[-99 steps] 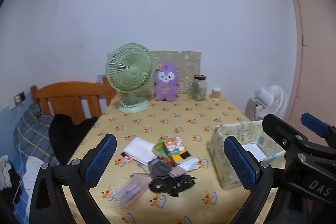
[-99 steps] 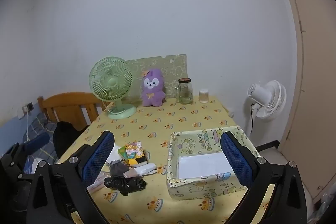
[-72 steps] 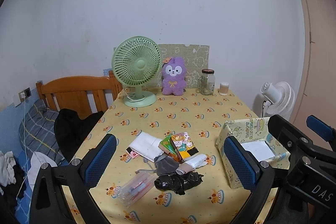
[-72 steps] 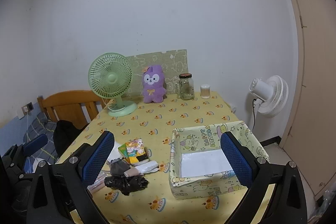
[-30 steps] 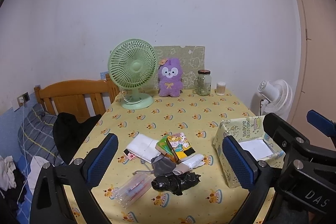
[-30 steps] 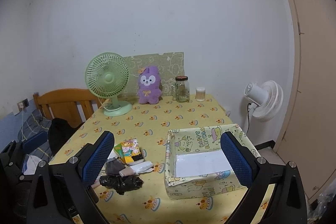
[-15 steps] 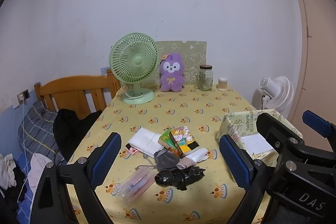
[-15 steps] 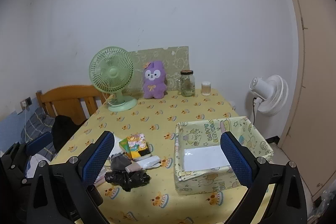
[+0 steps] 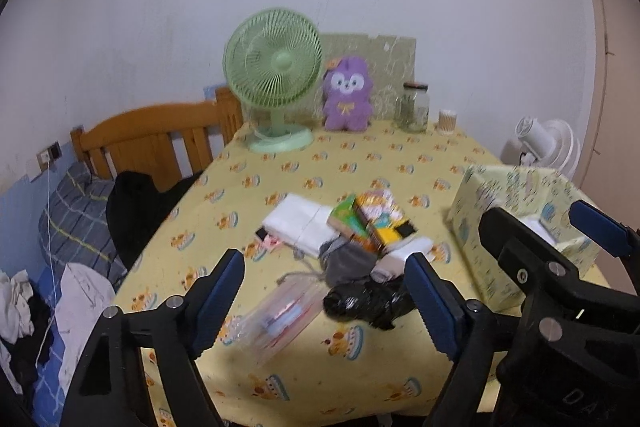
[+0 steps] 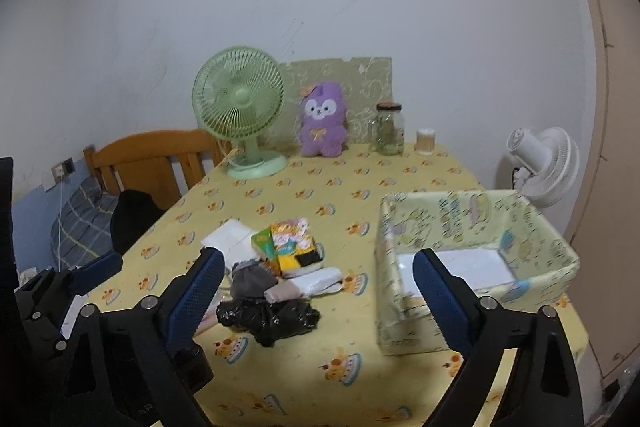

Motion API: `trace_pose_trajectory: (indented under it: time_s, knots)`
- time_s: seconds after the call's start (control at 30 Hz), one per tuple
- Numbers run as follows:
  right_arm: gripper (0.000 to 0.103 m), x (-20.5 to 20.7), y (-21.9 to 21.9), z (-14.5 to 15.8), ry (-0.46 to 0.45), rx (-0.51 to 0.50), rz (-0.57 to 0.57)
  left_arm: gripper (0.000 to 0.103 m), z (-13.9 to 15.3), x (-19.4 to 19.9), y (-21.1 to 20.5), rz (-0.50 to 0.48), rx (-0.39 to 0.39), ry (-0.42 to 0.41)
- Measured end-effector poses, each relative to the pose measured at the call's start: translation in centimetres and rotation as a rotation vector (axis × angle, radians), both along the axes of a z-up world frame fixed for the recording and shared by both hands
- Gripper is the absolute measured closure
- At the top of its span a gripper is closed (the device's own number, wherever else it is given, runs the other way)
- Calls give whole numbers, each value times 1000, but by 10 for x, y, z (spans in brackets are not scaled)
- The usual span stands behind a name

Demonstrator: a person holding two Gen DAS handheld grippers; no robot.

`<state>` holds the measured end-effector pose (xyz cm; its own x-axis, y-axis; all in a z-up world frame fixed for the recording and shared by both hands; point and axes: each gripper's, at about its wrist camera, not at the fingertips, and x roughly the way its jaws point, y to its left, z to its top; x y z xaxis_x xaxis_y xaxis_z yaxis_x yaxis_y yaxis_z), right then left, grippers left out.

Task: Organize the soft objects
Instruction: 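Grasp the clear plastic pen pouch with the left tool while the right tool grasps the black plastic bag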

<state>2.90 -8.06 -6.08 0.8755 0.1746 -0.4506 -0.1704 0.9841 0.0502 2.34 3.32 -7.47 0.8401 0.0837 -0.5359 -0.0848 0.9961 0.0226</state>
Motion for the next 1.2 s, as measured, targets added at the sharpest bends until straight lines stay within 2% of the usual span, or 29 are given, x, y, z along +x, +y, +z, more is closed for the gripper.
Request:
trace_pose_trajectory:
  time_s: [0.4,0.53,0.67,1.0,1.1,1.13,1.2]
  knots:
    - [11,24,37,-42,80,-52,58,20,-46,20,22,13,-13,110]
    - [12,33,45,-55,123,-52,70,23,-55,27,28,25,-13,140]
    - [13,43,50,-67,165,-61,70,34,-65,33,33,39,9,168]
    - [16,72,55,-98,288,-101,48,36,-91,52,40,37,11,242]
    - [16,75,56,-101,298,-91,56,41,-94,56,39,27,4,245]
    - [17,75,57,-102,305,-92,62,46,-94,57,39,24,-1,245]
    - [24,78,56,-106,334,-54,75,52,-94,57,38,11,-13,242]
